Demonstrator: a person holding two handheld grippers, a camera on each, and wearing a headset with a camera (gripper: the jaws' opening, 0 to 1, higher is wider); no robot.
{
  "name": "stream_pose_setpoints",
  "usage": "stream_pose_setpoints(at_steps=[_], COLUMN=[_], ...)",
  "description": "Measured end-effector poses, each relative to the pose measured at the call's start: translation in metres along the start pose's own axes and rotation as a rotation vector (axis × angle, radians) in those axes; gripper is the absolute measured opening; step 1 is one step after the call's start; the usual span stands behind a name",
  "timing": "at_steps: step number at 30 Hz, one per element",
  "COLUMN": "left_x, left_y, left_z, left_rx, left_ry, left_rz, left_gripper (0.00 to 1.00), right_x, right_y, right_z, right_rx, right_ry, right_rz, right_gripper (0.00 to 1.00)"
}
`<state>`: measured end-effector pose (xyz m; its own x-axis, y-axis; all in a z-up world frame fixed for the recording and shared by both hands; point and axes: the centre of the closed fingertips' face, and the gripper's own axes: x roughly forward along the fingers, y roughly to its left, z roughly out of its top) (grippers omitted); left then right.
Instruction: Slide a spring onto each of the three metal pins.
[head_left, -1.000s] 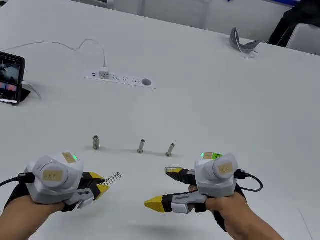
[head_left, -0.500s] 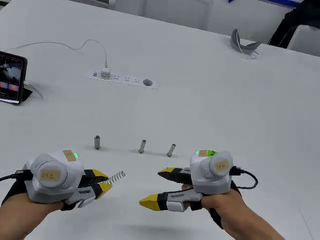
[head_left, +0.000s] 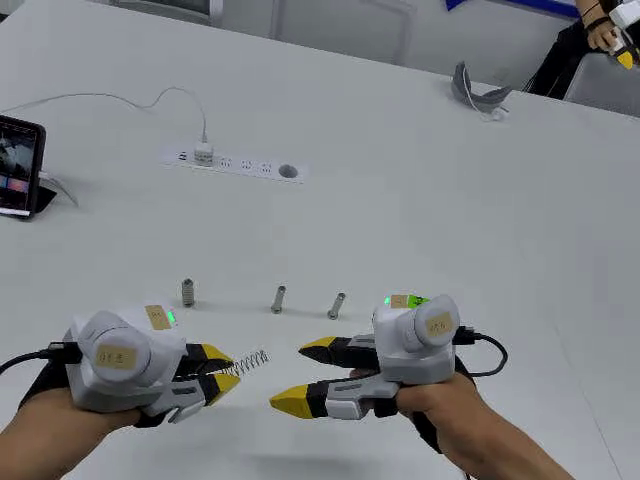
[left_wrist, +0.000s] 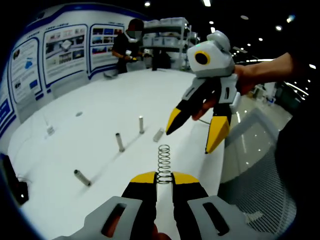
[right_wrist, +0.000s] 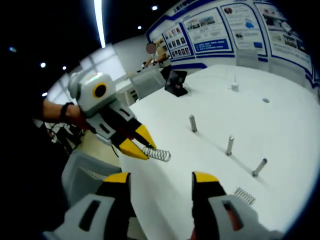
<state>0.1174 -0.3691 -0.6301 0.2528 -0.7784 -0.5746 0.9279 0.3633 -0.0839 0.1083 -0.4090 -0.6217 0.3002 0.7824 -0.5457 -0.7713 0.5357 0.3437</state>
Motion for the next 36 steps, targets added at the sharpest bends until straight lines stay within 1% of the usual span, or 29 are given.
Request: stream_pose_setpoints(at_steps=[4, 9, 12, 16, 21, 22, 25, 27, 30, 33, 34, 36], left_x=[0.003, 0.007, 0.008, 0.01, 0.011, 0.011, 0.012, 0.012, 0.013, 0.014, 0.014, 0.014], left_y=[-0.004, -0.01, -0.017, -0.021, -0.022, -0.021, -0.021, -0.021, -0.021, -0.022, -0.022, -0.022], left_z=[0.007, 0.013, 0.019, 0.024, 0.026, 0.026, 0.025, 0.026, 0.026, 0.027, 0.027, 0.027], left_rx=[0.013, 0.04, 0.064, 0.091, 0.104, 0.104, 0.114, 0.113, 0.127, 0.135, 0.138, 0.14], left_ry=[-0.005, -0.004, -0.017, -0.02, -0.02, -0.018, -0.013, -0.017, -0.017, -0.019, -0.019, -0.018], left_rz=[-0.014, -0.037, -0.063, -0.079, -0.087, -0.088, -0.09, -0.092, -0.09, -0.094, -0.095, -0.094], left_gripper=[0.11, 0.11, 0.11, 0.11, 0.11, 0.11, 0.1, 0.1, 0.1, 0.1, 0.1, 0.1], right_x=[0.0, 0.0, -0.001, -0.002, -0.003, -0.004, -0.007, -0.007, -0.005, -0.003, -0.003, -0.002], right_y=[0.001, 0.004, 0.005, 0.006, 0.006, 0.005, 0.005, 0.006, 0.009, 0.009, 0.012, 0.015], right_z=[0.003, 0.004, 0.005, 0.008, 0.01, 0.011, 0.017, 0.022, 0.023, 0.025, 0.026, 0.027], right_rx=[0.002, 0.01, 0.011, 0.028, 0.032, 0.035, 0.035, 0.05, 0.031, 0.02, 0.023, 0.004], right_ry=[-0.011, -0.018, -0.022, -0.037, -0.038, -0.037, -0.055, -0.063, -0.05, -0.047, -0.046, -0.043], right_rz=[0.012, 0.034, 0.039, 0.056, 0.066, 0.069, 0.08, 0.099, 0.106, 0.114, 0.129, 0.145], right_gripper=[0.47, 0.42, 0.38, 0.31, 0.28, 0.26, 0.2, 0.19, 0.19, 0.14, 0.14, 0.12])
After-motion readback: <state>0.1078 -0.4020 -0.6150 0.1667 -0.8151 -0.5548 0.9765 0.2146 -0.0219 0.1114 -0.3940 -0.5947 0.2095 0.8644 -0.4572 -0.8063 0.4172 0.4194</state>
